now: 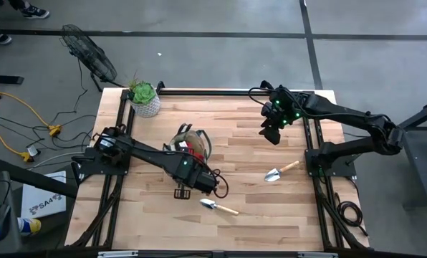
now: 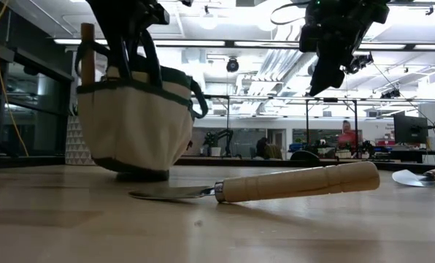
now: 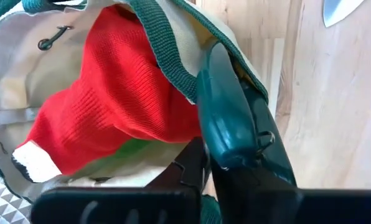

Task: Pick & Place Garden tools in Gardening bag
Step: Move the gardening bag to the center of the table

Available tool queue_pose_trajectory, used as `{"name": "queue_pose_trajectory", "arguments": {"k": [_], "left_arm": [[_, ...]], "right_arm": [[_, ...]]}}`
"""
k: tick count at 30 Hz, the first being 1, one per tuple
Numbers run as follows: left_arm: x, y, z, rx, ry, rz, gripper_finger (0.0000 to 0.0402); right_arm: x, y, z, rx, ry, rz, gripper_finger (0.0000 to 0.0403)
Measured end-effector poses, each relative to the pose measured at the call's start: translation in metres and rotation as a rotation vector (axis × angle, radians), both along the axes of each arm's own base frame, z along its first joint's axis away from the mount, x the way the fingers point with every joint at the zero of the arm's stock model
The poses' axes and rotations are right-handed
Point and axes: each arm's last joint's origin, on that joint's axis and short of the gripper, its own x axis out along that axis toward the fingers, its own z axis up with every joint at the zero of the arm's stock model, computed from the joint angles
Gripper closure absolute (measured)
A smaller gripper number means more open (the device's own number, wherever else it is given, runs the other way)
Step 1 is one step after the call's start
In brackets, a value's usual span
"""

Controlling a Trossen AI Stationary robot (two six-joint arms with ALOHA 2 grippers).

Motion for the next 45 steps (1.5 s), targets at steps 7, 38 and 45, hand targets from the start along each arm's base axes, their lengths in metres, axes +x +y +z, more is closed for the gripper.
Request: {"name": "queue_pose_trajectory", "arguments": {"k": [7,38,45], "left_arm": [[0.002,-0.001,0.0,-0.012,-0.023,0.0,0.0299],[-0.003,0.0,0.021,-0.095,-0.136,0.004,0.0217],[-0.008,0.003,0.031,-0.081,-0.181,0.028,0.0217]], "right_arm": [[0.0,0.0,0.0,0.002,0.0,0.001,0.0222],[-0.002,0.001,-0.001,0.007,0.024,0.017,0.0222],[-0.002,0.001,-0.001,0.008,0.025,0.018,0.0222]]}}
